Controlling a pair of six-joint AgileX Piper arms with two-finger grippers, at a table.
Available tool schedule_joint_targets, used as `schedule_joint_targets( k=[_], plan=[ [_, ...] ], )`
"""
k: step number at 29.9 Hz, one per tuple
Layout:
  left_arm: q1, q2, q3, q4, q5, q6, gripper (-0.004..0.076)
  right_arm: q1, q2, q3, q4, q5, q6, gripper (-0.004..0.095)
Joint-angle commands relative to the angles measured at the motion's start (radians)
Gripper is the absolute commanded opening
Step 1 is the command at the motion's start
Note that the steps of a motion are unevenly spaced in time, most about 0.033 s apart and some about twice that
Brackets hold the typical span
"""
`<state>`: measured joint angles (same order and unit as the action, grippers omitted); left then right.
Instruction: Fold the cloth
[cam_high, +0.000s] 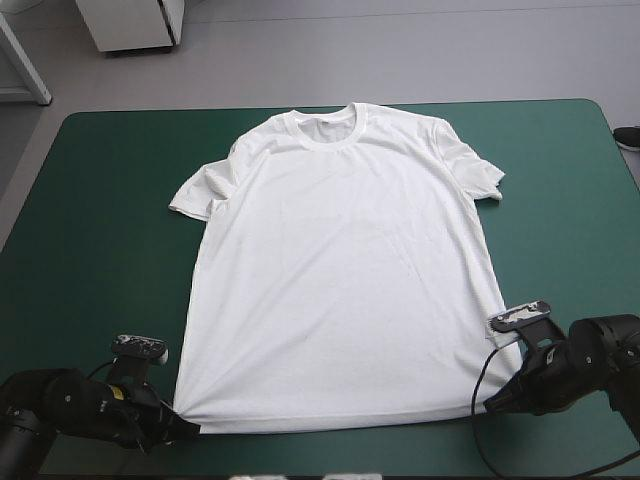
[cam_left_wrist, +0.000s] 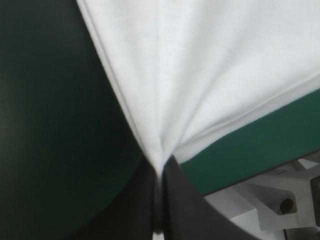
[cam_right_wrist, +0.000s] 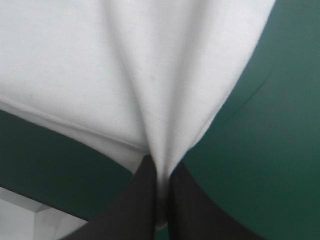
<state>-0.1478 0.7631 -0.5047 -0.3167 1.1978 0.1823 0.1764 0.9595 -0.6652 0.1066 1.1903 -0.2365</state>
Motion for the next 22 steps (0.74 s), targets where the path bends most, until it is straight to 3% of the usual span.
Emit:
schedule_joint_targets(
  k=[1,5,9,16,19,22],
  plan=[
    [-0.006,-0.003,-0.024,-0.028,0.005,-0.005,-0.0009,0.002,-0.012,-0.025,0.003,-0.012,0.003,-0.0017],
    [-0.006,-0.003,-0.024,-0.031,0.001,-0.001,-0.0008,0.002,-0.012,-0.025,0.001,-0.003,0.011,0.0009],
    [-0.006,-0.003,-0.024,-0.053,-0.001,0.034,0.0047,0.002,-0.012,-0.025,0.009,0.016,0.003,0.0187],
    [-0.006,-0.003,-0.028,-0.166,0.051,0.040,0.0311,0.002,-0.029,-0.028,0.005,0.046,0.034,0.0483],
    [-0.006,-0.003,-0.078,-0.162,0.080,0.013,0.0347,0.002,-0.055,-0.045,0.003,0.059,0.062,0.0506],
    [-0.006,0.004,-0.171,-0.132,-0.015,0.004,0.0347,0.000,-0.059,-0.098,-0.032,0.000,0.086,0.0506]
  ],
)
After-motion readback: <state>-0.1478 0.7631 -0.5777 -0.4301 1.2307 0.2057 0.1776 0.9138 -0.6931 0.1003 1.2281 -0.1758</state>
